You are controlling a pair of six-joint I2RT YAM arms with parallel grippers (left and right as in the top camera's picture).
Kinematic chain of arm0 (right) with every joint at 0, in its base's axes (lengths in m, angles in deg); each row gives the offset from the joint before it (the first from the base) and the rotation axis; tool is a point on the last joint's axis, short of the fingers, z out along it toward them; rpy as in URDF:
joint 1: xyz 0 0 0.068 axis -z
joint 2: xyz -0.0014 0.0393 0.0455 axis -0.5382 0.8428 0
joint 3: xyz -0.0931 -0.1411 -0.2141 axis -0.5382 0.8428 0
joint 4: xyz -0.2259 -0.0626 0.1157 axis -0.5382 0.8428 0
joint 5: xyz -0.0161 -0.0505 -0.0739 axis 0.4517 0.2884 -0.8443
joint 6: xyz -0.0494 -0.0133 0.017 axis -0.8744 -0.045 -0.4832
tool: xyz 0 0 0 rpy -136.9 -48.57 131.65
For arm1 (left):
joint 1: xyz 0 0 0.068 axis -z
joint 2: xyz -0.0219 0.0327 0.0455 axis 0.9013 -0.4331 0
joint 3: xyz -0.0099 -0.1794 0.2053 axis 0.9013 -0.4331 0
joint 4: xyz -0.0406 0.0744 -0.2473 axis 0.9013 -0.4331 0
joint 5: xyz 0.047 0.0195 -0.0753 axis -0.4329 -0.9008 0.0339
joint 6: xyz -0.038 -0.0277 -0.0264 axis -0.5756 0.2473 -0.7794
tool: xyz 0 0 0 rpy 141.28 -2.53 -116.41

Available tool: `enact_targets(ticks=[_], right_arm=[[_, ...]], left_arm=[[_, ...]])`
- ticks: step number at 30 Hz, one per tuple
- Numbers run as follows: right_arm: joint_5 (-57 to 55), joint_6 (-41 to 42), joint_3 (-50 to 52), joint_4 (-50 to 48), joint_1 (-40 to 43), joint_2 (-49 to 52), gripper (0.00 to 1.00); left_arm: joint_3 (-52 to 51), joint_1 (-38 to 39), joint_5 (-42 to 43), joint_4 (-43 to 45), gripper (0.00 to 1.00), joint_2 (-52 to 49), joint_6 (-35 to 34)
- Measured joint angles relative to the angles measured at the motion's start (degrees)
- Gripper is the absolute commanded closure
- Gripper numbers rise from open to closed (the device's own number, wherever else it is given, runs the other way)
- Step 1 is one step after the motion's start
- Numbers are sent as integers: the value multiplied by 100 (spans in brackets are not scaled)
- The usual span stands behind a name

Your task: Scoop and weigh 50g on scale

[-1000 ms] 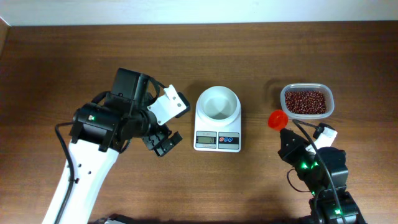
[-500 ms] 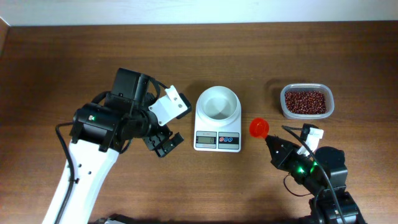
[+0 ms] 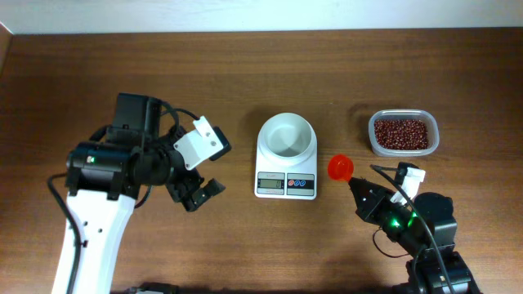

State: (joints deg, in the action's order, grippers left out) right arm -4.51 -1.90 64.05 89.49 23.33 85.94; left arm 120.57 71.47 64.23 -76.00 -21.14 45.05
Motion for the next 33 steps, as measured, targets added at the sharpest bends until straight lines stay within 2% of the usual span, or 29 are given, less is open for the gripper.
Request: enact_targets(ticks=[6, 19, 24, 25, 27, 31, 33], right_arm=[[-7, 0, 0, -11, 0, 0, 96], [-52, -105, 0, -13, 0, 0, 96], [-343, -1381, -175, 35, 0, 11, 96], [-372, -1897, -614, 269, 4, 22, 96], [-901, -2721, -1622, 1517, 7, 0, 96], [-1792, -3259, -2603, 2433, 7, 293, 96], [-2240, -3467, -3001, 2577, 7, 931, 96]], left_arm=[[-566, 2, 181, 208, 1, 61, 227], [-581, 2, 39, 245, 1, 61, 245], [-581, 2, 0, 247, 1, 61, 245], [-581, 2, -2, 249, 1, 61, 245], [-581, 2, -2, 247, 1, 61, 245], [-584, 2, -4, 254, 1, 61, 245], [-586, 2, -2, 247, 1, 61, 245]])
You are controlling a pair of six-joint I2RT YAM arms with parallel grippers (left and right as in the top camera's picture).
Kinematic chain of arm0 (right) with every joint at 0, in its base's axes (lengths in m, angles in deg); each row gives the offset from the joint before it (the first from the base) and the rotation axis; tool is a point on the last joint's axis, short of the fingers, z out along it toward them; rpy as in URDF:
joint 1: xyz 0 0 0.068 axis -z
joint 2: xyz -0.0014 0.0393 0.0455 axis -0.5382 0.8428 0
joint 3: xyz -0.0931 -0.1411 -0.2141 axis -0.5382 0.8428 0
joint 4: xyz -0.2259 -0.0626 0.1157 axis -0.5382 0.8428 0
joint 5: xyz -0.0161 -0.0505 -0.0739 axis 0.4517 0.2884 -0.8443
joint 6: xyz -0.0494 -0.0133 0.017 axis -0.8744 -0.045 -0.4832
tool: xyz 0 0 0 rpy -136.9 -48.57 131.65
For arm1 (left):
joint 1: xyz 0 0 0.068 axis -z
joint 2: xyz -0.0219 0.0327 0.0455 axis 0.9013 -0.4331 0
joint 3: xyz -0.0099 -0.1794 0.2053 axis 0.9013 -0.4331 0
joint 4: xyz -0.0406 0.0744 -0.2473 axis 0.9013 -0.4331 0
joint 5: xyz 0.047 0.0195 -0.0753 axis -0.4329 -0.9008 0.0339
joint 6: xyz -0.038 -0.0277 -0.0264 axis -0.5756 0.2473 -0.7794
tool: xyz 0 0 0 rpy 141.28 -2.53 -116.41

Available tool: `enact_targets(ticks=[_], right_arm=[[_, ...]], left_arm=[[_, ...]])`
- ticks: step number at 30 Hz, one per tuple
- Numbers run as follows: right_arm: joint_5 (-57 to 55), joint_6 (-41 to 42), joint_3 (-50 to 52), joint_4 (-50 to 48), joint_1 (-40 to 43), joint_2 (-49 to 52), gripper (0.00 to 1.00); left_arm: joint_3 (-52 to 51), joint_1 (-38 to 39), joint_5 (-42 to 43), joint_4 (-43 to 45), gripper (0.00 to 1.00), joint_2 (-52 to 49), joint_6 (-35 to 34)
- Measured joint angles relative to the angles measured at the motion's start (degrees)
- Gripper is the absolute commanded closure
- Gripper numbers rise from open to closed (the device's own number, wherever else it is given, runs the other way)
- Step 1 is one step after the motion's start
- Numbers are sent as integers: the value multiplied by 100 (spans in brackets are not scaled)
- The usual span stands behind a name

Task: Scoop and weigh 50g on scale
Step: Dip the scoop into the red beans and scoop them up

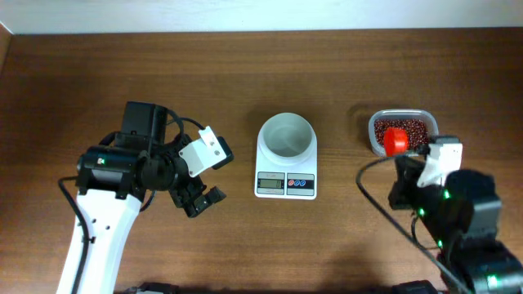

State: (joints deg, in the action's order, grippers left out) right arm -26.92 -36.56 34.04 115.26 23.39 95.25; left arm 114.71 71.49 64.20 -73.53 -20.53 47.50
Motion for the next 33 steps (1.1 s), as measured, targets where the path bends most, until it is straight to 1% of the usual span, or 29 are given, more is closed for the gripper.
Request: enact_targets(ticks=[1, 2, 3, 4, 5, 6, 7, 9, 12, 16, 18, 20, 25, 28, 33], right_arm=[[-142, -35, -299, 348, 2, 404, 96], [-363, -85, -804, 616, 2, 994, 96], [-525, -109, -1093, 715, 4, 1408, 96], [-763, -149, -1534, 1375, 9, 1867, 96], [-1021, -164, -2070, 1539, 52, 2472, 96], [-1128, -210, -2433, 1974, 129, 2868, 96], [-1300, -313, -3016, 1996, 433, 3729, 96], [-1390, -468, -3143, 1974, 638, 4264, 96], [-1438, -754, -3193, 1670, 1010, 5093, 96], [-1414, -927, -3195, 1316, 1255, 5539, 96], [-1314, -1049, -3202, 1305, 1360, 5735, 96], [-931, -1143, -3204, 1338, 1587, 5976, 96], [-645, -1167, -3204, 1440, 1714, 6008, 96], [44, -1335, -3163, 1473, 1864, 6011, 96], [1010, -1379, -3001, 1373, 2365, 6017, 96]], left_arm=[[2, 0, -2, 13, 1, 0, 0], [-2, 0, -4, 2, 1, 0, 0], [-4, 0, -15, 7, 1, 0, 0], [-4, 0, -22, 20, 1, 0, 0], [-9, 0, -20, 0, 1, 0, 0], [-9, -2, -28, 17, 1, -9, 0], [-15, 0, -39, 2, 1, 0, 0], [-20, 0, -39, 2, 1, 0, 0], [-20, 0, -39, 4, 1, 0, 0], [-22, 0, -39, 2, 1, 0, 0], [-22, 0, -39, 2, 1, 0, 0], [-22, 0, -39, 2, 1, 0, 0], [-22, 0, -39, 2, 1, 0, 0], [-22, 0, -39, 2, 1, 0, 0], [-22, 0, -39, 0, 1, 0, 0]])
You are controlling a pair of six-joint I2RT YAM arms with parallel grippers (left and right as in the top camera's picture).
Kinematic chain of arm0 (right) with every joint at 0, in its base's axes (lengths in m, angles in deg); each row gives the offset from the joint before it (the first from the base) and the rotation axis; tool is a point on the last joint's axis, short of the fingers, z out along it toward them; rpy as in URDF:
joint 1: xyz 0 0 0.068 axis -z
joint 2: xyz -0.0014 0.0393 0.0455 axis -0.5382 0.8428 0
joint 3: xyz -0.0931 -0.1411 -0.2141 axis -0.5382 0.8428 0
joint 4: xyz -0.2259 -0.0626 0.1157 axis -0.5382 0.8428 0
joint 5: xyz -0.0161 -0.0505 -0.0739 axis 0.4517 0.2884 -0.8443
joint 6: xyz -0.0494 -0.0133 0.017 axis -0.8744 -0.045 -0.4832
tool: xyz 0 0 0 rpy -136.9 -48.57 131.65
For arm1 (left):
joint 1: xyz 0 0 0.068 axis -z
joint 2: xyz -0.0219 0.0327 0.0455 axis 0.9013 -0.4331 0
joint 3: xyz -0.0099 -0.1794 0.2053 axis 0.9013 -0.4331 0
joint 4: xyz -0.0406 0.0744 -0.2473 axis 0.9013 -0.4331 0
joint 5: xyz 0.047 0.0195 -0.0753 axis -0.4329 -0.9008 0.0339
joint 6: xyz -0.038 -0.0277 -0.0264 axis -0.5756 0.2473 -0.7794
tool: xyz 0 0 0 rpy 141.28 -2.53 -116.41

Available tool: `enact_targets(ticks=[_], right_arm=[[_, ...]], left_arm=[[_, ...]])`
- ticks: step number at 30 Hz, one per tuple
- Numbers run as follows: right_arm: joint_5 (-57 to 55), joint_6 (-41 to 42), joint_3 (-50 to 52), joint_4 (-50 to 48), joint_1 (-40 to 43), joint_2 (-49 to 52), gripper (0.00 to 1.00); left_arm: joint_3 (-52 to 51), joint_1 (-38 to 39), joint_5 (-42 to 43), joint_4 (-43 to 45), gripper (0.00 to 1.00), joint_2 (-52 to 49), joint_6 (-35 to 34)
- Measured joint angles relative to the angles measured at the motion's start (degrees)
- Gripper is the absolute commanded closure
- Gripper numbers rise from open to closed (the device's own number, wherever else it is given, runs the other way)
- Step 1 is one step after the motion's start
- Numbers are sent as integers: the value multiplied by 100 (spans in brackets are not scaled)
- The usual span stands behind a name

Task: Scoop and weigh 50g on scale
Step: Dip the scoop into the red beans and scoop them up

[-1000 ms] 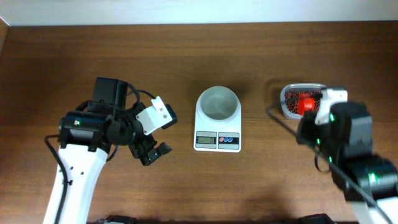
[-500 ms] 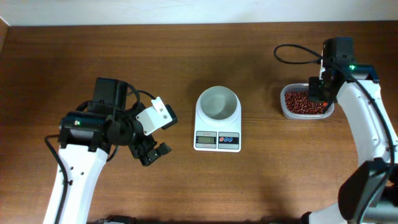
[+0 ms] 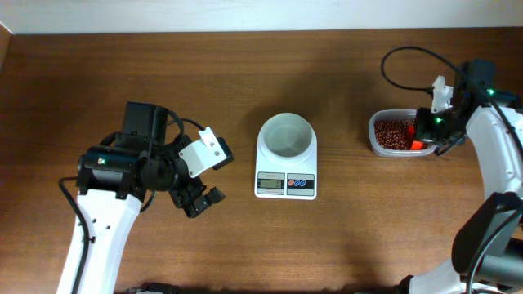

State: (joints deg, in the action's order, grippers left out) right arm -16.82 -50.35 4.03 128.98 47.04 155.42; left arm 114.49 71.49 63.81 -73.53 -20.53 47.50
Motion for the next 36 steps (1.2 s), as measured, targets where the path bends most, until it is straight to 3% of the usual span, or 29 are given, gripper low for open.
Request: enact_targets(ticks=[5, 16, 28, 36], right_arm=[[780, 2, 426, -444, 420, 0, 96], [1320, 2, 463, -501, 562, 249, 96], [3215, 2, 564, -348, 1937, 407, 96], [3797, -85, 568, -354, 1989, 409, 96]], left_arm=[[0, 0, 0, 0, 1, 0, 0], [0, 0, 0, 2, 1, 0, 0], [0, 0, 0, 2, 1, 0, 0], [0, 0, 0, 2, 1, 0, 0]])
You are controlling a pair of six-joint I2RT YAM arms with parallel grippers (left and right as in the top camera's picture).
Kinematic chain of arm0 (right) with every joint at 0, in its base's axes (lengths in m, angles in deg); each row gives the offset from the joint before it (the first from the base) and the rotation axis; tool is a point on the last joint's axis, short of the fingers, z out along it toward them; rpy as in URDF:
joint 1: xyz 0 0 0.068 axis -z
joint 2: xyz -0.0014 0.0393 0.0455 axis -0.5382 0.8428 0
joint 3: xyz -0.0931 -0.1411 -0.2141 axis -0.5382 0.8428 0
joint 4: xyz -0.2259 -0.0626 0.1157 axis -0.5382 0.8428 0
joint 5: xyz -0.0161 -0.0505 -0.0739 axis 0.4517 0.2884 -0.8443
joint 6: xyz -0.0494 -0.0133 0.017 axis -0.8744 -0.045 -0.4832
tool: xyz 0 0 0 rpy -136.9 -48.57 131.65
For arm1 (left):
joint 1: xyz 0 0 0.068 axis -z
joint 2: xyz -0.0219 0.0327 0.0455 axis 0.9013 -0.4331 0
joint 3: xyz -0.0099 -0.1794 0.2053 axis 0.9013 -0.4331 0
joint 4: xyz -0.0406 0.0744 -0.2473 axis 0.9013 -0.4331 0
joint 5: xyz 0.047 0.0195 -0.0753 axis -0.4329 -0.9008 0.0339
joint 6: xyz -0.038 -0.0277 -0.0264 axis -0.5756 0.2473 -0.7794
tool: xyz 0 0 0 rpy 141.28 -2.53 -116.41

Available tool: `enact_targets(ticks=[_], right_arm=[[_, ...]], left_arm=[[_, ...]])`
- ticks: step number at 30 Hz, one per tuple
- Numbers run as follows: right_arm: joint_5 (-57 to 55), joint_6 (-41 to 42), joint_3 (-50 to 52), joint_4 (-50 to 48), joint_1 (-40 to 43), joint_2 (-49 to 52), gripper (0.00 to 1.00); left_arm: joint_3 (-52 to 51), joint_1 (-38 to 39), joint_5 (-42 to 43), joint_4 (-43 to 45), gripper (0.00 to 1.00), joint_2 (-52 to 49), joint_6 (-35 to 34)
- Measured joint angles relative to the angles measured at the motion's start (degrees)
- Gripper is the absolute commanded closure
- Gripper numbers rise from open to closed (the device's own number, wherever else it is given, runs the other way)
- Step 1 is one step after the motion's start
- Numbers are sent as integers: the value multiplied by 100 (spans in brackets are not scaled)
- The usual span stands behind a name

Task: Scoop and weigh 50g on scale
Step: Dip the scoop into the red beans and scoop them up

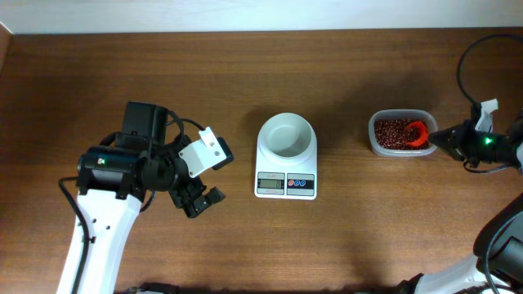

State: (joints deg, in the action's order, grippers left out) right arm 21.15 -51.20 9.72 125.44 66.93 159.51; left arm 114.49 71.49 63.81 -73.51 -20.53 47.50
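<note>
A white digital scale [285, 167] with an empty white bowl [286, 135] on it stands mid-table. At the right a clear tub [402, 133] holds red beans. A red scoop [417, 133] lies bowl-down among the beans at the tub's right side, and my right gripper [438, 139] is shut on the scoop's handle from the right. Well left of the scale my left gripper [202, 198] hangs open over bare wood, holding nothing.
The dark wooden table [245, 73] runs to a pale wall at the back. The left arm's white body [94, 233] covers the front left. A black cable [470, 61] loops above the right arm at the far right edge.
My right arm has swung out to the right and lowered its angle. The red scoop now sits in the beans at the tub's right side, turned more level. The left arm is unchanged.
The right gripper first held the red scoop beside the scale, front right. Then the scoop was over the bean tub. After that the arm stood behind the tub with the scoop dipped at its right edge, and now reaches in from the right.
</note>
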Motion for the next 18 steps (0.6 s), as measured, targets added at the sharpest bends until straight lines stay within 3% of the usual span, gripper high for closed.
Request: enact_targets(ticks=[18], right_arm=[[922, 0, 2, 238, 31, 0, 96]], left_arm=[[0, 0, 0, 0, 1, 0, 0]])
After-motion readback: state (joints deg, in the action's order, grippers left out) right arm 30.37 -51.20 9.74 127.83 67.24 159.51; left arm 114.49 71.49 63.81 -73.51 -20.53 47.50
